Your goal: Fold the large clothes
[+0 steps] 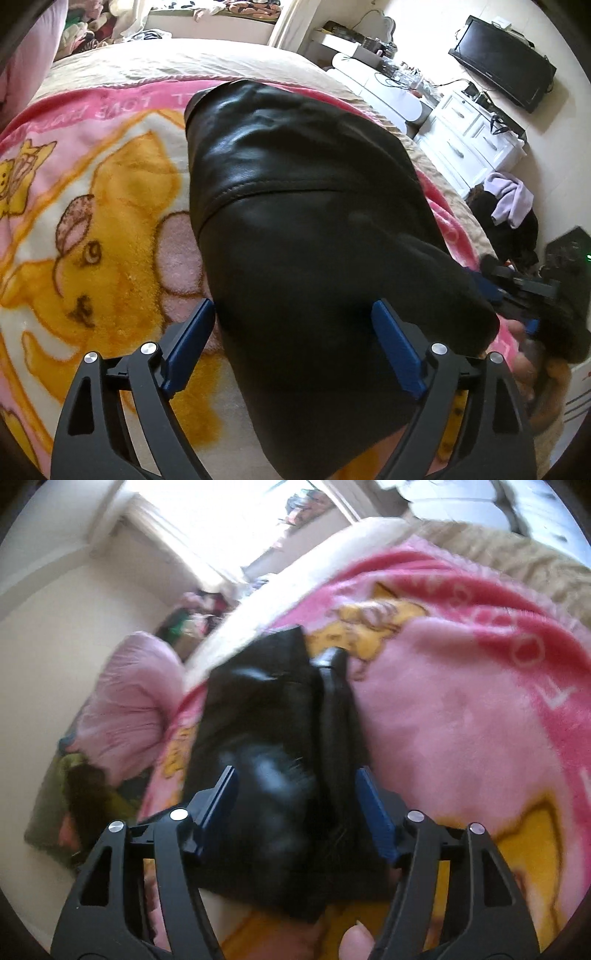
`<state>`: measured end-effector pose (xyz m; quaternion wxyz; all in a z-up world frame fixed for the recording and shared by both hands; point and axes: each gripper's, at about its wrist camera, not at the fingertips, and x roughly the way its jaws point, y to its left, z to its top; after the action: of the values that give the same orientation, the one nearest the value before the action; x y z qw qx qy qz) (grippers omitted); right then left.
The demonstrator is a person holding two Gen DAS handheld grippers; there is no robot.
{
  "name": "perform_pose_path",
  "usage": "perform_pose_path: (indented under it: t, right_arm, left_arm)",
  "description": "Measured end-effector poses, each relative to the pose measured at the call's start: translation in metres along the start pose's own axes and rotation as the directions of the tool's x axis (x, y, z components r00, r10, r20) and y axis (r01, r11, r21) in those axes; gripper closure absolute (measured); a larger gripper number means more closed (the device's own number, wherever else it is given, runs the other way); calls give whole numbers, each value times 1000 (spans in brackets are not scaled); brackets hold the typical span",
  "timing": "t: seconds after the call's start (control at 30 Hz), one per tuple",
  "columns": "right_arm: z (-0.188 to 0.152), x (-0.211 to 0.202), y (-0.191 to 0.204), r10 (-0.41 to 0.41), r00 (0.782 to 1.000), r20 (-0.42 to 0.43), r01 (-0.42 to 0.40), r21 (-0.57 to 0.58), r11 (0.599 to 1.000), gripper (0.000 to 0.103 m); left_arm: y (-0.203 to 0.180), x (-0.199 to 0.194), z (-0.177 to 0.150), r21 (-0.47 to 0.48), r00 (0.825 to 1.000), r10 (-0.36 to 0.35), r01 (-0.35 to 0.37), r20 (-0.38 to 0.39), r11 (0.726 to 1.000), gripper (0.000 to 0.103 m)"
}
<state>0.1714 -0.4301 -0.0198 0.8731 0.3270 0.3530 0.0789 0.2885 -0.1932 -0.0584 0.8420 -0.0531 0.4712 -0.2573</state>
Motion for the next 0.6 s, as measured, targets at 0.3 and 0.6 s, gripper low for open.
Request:
perform_pose_path:
  t: [0.3,0.6]
  right_arm:
    - [-45,29,-11,-194,966,-172,184,-74,980,52]
    - [-25,4,1,-191,979,-78,186,-68,980,35]
  left_arm:
    - [-6,15,-26,20,1000,3,-2,-17,1000,10]
    - [0,10,-32,15,1000,13,-13,22,1000,9]
